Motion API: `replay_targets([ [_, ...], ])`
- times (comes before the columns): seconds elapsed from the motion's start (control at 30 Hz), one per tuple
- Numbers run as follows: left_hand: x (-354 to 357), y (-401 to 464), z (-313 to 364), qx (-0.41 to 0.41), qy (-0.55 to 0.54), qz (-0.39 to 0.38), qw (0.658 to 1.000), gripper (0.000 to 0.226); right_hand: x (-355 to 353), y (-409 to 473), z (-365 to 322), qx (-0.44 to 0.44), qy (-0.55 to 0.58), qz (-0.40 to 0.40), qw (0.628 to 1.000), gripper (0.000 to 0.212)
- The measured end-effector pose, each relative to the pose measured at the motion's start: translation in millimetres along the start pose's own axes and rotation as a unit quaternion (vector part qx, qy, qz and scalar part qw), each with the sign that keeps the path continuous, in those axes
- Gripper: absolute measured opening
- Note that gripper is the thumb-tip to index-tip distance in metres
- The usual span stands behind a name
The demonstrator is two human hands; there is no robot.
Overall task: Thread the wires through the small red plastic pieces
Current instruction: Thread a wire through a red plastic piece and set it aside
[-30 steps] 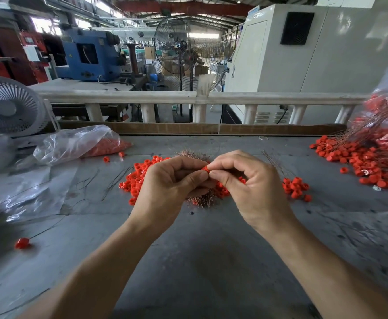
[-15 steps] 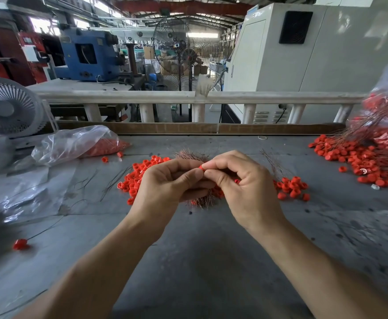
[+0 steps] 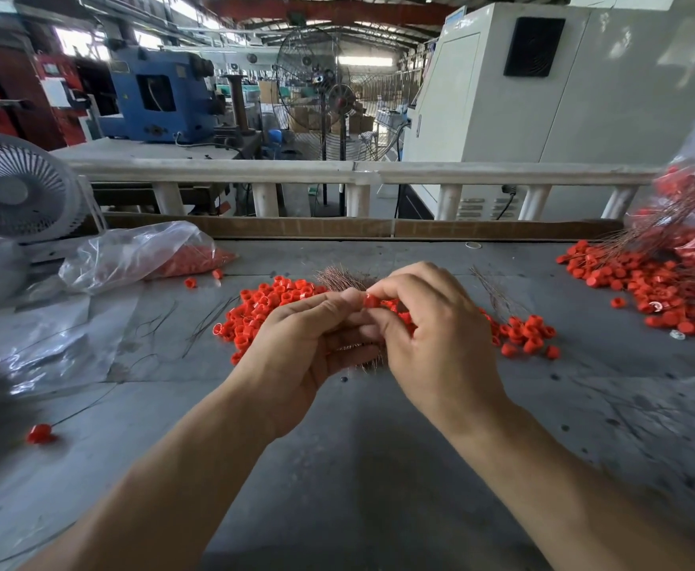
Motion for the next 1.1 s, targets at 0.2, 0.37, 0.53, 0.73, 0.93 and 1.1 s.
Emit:
replay_targets([
  [0.2, 0, 0, -2, -0.001, 0.044, 0.004, 0.999, 0.020, -1, 1, 4, 0.006, 0.016, 0.009, 1.000, 0.005],
  [0.37, 1, 0, -2, -0.003, 0.053, 0.000, 0.999, 0.021, -5, 2, 1, -0.023, -0.007, 0.028, 0.999, 0.005],
  [0.53, 2, 0, -1, 0.008, 0.051, -0.016, 0.999, 0.022, -5, 4, -1, -0.048, -0.010, 0.006, 0.999, 0.007],
  [0.73, -5, 0, 0, 0.020, 0.035, 0.011, 0.999, 0.036, 0, 1, 2, -0.020, 0.010, -0.063, 0.998, 0.011],
  [0.93, -7, 1, 0, 0.019, 0.038, 0.015, 0.999, 0.039, 1, 1, 4, -0.031, 0.035, -0.076, 0.996, 0.013],
  [1.1, -9, 3, 5, 0.045, 0.037, 0.022, 0.998, 0.035, 2, 1, 4, -0.032, 0.052, -0.061, 0.996, 0.013],
])
Point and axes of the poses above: each hand's wrist, its own y-axis towards the middle knuckle, its own x-axis out of the palm, z = x × y, the point moved 5 cm from there along y, towards the middle knuckle, and after that the axes turned 4 degrees about -y, right-handed, at the moved point
